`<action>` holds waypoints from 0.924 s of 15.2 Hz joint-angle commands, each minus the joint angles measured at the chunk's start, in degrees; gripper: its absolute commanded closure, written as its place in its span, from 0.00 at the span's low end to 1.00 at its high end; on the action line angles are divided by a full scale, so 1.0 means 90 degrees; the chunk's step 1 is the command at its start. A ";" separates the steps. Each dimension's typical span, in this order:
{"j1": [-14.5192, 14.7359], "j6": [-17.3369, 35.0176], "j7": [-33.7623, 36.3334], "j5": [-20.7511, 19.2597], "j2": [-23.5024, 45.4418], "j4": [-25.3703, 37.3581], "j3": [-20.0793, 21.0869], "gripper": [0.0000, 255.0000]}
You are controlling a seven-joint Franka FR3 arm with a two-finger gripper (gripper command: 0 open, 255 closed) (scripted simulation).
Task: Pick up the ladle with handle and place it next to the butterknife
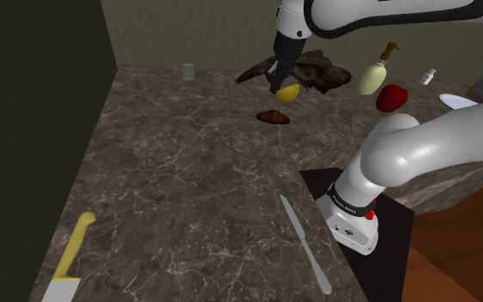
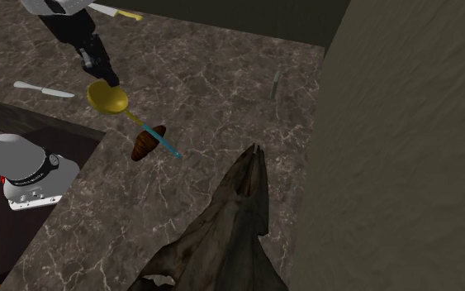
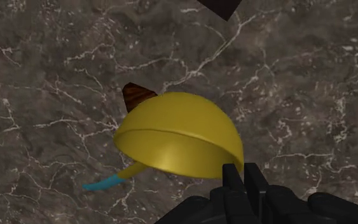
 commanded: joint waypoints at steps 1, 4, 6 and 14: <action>0.0161 -0.0214 0.0233 0.0168 -0.0415 -0.0226 0.0211 1.00; 0.0431 -0.0548 0.0589 0.0452 -0.0953 -0.0465 0.0541 1.00; 0.0628 -0.0780 0.0842 0.0663 -0.1280 -0.0582 0.0776 1.00; 0.0822 -0.0345 0.1081 0.0897 -0.1474 -0.1232 0.1037 1.00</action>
